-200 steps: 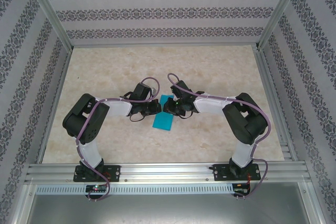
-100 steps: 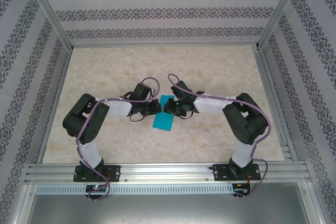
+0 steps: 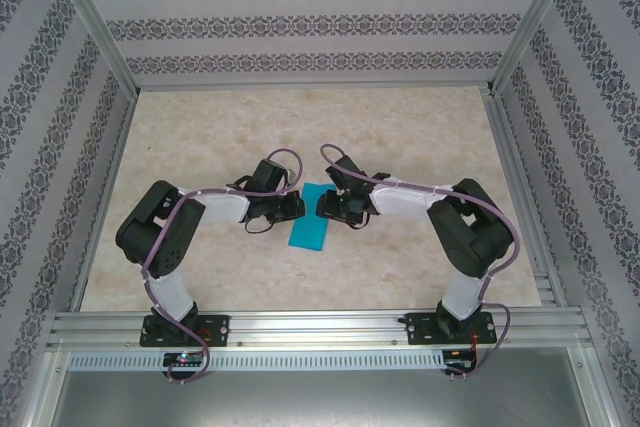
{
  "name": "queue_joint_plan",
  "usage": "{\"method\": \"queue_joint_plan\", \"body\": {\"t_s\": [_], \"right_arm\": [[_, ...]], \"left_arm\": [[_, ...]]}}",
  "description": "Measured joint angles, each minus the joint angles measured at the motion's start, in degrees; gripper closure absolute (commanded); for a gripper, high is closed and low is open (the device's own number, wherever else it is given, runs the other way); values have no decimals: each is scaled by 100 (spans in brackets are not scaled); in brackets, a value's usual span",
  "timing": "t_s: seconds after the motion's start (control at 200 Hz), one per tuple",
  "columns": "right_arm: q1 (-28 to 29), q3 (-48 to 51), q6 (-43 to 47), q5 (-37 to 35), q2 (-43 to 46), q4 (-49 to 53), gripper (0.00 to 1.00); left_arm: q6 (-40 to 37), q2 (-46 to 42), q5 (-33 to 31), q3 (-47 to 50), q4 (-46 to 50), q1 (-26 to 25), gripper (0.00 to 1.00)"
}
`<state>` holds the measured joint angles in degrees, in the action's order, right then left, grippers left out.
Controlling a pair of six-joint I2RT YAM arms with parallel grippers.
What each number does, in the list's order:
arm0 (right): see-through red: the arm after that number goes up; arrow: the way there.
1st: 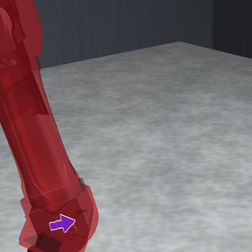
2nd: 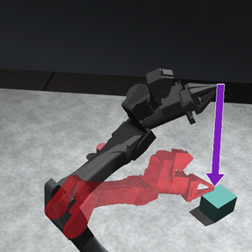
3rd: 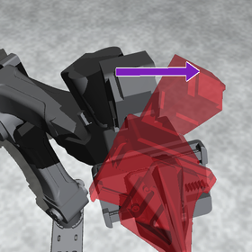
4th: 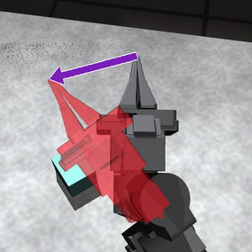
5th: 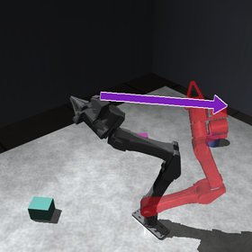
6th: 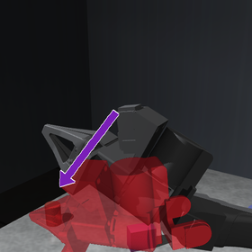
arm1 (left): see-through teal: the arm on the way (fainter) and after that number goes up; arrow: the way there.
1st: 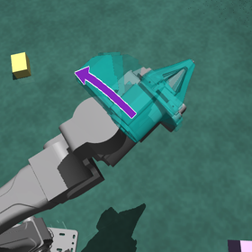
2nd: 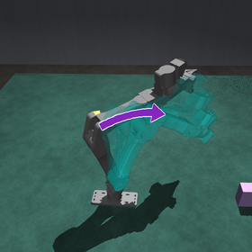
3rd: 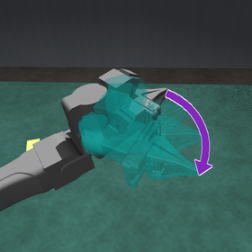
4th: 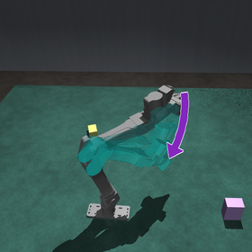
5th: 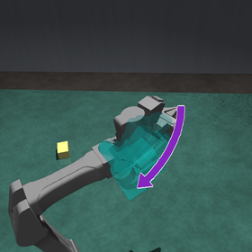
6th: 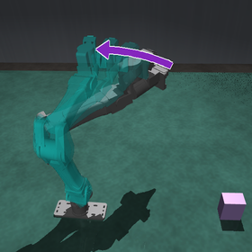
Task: Fold a paper plane with a square sheet of paper (pick it up from the middle)
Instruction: First fold in half a square sheet of paper at the center of the table.
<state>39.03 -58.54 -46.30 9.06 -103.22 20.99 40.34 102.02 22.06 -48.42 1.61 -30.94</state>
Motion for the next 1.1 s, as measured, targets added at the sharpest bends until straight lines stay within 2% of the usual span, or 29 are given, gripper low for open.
{"method": "queue_joint_plan", "body": {"t_s": [0.305, 0.56, 0.634, 0.854, 1.099], "right_arm": [[-2, -236, 0, 164, -160, 42, 45], [9, -282, 164, 120, -186, 166, 58], [42, -345, 212, 26, -216, 262, 59], [101, -363, 275, -57, -216, 254, 54], [247, -354, 240, 219, -153, -199, 53]], "left_arm": [[-66, -55, -7, 2, 151, 0, 92], [-44, -68, -4, 2, 190, 0, 92], [-9, -68, 0, 2, 190, 0, 92], [74, -68, 9, 2, 195, 0, 92], [118, -76, 9, 2, 221, 0, 92]]}}
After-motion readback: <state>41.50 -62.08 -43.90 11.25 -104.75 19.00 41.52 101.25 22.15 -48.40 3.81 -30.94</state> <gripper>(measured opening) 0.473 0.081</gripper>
